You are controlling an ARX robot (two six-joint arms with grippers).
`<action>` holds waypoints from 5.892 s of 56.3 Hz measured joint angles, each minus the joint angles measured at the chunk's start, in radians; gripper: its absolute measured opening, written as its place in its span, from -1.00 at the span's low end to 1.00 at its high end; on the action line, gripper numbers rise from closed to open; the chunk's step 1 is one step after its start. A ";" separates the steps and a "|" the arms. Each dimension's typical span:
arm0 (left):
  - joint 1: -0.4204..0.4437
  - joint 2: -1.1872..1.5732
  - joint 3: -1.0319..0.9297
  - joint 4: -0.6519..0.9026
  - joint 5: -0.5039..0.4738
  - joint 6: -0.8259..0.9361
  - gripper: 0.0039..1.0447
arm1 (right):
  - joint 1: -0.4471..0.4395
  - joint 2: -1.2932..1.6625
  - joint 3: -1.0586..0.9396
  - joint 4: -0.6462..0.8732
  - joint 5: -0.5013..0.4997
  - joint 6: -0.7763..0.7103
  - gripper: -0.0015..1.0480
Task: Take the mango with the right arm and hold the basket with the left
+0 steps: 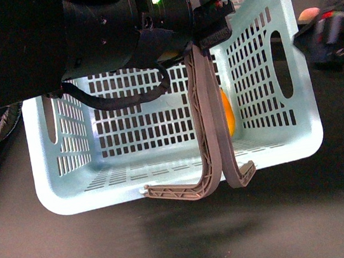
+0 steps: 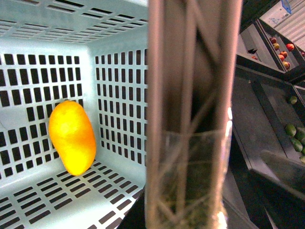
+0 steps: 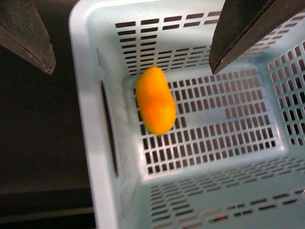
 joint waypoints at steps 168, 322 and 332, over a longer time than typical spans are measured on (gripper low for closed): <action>-0.002 0.000 0.000 0.000 0.007 -0.002 -0.90 | -0.182 -1.498 -0.489 -0.526 0.022 -0.279 -0.96; 0.261 0.440 0.565 -0.468 -0.642 -1.133 -0.90 | -0.182 -1.499 -0.489 -0.526 0.022 -0.282 0.84; 0.266 0.453 0.595 -0.573 -0.645 -1.127 -0.42 | -0.182 -1.499 -0.489 -0.526 0.022 -0.282 0.84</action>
